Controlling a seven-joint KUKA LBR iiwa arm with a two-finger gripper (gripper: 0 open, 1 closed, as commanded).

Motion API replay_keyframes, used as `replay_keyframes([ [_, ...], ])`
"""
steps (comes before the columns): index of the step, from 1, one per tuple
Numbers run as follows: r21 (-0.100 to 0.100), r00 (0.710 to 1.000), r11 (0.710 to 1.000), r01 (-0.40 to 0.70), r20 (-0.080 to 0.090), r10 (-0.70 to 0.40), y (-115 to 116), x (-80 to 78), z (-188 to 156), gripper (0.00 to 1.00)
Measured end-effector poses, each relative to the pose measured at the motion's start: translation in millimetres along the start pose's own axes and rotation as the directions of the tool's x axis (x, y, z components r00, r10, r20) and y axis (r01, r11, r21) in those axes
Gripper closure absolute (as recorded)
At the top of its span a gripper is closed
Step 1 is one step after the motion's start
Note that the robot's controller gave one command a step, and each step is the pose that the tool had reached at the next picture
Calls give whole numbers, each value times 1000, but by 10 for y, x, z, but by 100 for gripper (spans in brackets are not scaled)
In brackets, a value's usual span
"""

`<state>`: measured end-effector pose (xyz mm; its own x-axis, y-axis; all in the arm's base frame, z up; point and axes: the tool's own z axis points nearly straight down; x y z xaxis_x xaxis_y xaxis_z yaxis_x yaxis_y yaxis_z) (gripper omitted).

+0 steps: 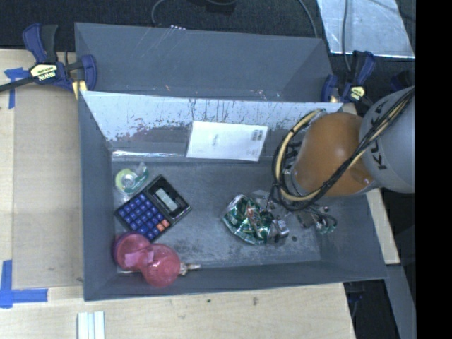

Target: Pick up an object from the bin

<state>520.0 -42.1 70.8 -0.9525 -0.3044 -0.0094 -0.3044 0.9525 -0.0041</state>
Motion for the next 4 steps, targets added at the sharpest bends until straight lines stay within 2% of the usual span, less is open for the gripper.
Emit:
replay_keyframes([
  [1,0,1000,1000,0,0,0,0,0,0,100],
  [2,-4,1000,1000,25,-9,-25,40,114,-332,100],
  [3,4,1000,1000,19,9,-19,-45,-79,-599,100],
  [4,-7,1000,1000,7,-15,-7,-52,30,-594,100],
])
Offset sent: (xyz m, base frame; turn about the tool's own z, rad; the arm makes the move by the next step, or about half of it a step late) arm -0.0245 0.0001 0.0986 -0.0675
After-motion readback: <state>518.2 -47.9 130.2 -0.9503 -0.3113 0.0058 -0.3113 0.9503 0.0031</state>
